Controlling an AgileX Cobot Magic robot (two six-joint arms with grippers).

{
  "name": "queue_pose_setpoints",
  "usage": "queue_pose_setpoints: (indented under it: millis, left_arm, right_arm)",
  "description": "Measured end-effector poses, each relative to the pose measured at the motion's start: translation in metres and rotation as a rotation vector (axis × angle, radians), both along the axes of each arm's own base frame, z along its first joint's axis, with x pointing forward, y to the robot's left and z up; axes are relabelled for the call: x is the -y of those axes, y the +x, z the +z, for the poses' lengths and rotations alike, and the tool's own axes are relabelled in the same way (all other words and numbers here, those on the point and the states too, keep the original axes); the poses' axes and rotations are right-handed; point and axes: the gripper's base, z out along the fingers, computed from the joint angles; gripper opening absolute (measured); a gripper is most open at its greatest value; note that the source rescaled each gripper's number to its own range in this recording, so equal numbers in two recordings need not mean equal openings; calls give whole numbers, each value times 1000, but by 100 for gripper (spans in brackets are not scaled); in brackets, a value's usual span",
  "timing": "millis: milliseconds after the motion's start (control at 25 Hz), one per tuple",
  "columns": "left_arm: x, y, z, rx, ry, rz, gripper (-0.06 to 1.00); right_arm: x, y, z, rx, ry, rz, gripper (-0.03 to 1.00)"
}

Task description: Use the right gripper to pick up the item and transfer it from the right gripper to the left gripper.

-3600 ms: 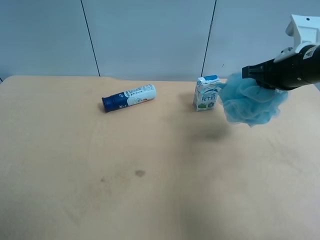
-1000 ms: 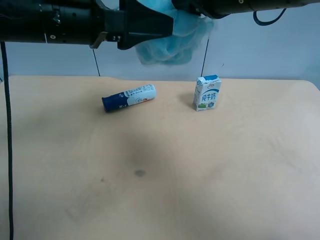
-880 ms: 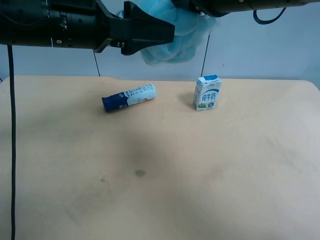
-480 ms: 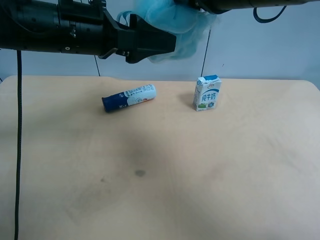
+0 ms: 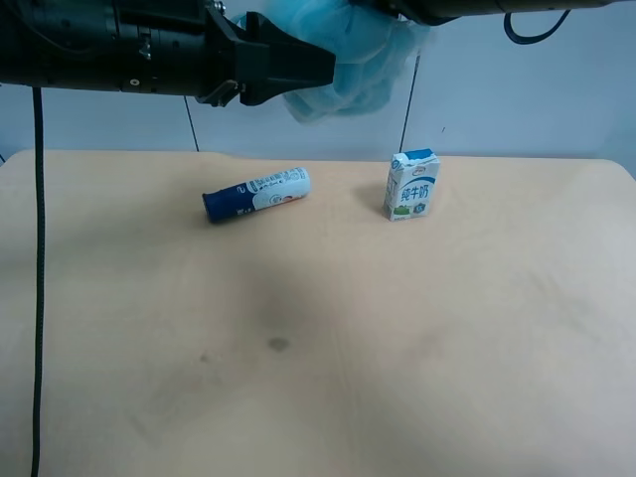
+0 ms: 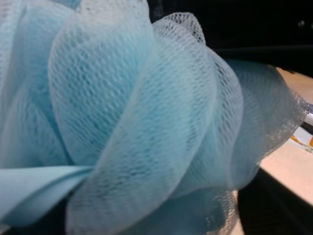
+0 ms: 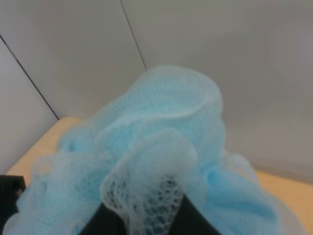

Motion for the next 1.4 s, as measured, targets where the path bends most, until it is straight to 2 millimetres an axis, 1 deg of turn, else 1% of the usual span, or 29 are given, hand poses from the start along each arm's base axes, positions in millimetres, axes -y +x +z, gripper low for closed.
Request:
queue_pose_setpoints:
  millis: [160,280,360,480,840,880,920,960,1080,1120,1160,1240,1400]
  left_arm:
    - [0,0,0,0,0,0,33]
    - [0,0,0,0,0,0,14]
    - [0,0,0,0,0,0,5]
    - [0,0,0,0,0,0,2]
    - [0,0,0,-3,-3,-1,1]
    - [0,0,0,-3,-3,-1,1]
    - [0,0,0,-3,-3,-2,1]
    - [0,0,0,-3,-3,-2,1]
    - [0,0,0,-3,-3,-2,1]
    - [0,0,0,-3,-3,-2,1]
    - [0,0,0,-3,-3,-2,1]
    - [0,0,0,-3,-3,-1,1]
    - [0,0,0,-3,-3,-1,1]
  right_arm:
    - [0,0,1,13,9,-4,0]
    - [0,1,2,20,13,-6,0]
    - [0,1,2,20,13,-6,0]
    - [0,1,2,20,13,-6,0]
    - [2,-2,5,24,3,0,1]
    - [3,-4,6,30,-9,5,4]
    - [4,-6,8,44,-25,12,9]
    - [6,-9,11,56,-36,17,18]
    - [12,-17,21,86,-39,24,52]
    - [13,-20,24,93,-36,25,65]
    - [16,-24,28,97,-39,29,75]
    - [20,-30,32,91,-47,39,86]
    - [27,-45,35,38,-84,67,91]
